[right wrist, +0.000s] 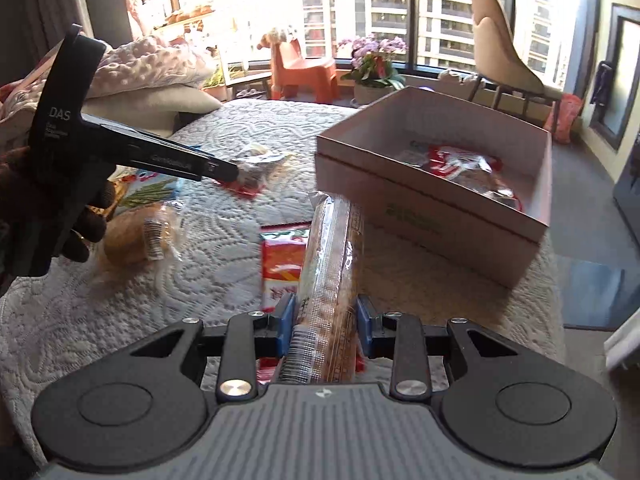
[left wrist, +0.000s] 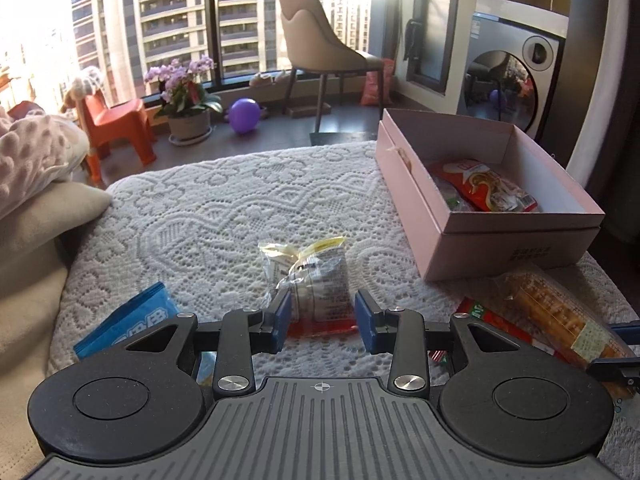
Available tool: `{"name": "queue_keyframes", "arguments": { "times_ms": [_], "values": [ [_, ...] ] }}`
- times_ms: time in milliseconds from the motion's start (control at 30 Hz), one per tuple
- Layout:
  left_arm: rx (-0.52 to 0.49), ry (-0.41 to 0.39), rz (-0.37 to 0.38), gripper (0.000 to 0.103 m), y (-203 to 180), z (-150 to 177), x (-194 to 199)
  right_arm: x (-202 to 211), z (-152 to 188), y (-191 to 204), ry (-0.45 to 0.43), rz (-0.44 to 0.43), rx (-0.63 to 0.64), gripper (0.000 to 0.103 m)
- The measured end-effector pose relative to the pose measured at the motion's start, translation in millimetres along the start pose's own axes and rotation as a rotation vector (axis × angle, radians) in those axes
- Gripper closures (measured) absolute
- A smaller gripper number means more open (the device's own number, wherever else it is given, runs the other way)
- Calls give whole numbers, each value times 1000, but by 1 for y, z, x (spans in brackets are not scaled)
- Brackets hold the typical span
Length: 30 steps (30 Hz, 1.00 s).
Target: Organize snacks
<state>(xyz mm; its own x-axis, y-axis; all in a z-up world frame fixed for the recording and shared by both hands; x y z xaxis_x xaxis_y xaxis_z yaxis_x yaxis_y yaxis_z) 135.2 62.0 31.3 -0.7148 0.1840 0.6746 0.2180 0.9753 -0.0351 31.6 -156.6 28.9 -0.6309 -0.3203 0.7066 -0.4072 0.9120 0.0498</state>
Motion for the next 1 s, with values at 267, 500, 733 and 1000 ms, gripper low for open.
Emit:
{"name": "queue_keyframes", "arguments": {
  "times_ms": [267, 500, 733, 1000],
  "values": [
    [-180, 30, -106, 62, -34, -12, -34, -11, 29, -23, -53, 25, -83, 60],
    [-232, 62, -86, 58, -43, -8, -50, -10, 34, -22, -100, 11, -85, 48],
    [-166, 66, 4, 40, -38, -16, -43, -11, 34, -21, -103, -5, -83, 42],
    [-205, 107, -150, 41, -23, -15, -58, -12, 34, -20, -100, -16, -77, 38]
  ]
}}
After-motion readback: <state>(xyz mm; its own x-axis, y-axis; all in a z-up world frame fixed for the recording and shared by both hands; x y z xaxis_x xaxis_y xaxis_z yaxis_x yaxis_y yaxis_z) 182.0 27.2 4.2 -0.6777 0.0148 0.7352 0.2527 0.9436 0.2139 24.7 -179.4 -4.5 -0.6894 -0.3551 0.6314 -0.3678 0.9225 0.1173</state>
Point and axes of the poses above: each gripper's, at about its wrist camera, not at the fingertips, and x roughly against the way its jaws point, y to its left, z to its underside, the point moved 3 cm from there along -x, roughly the way its jaws point, and after that the axes turned 3 degrees about x, right-handed, at the moved point
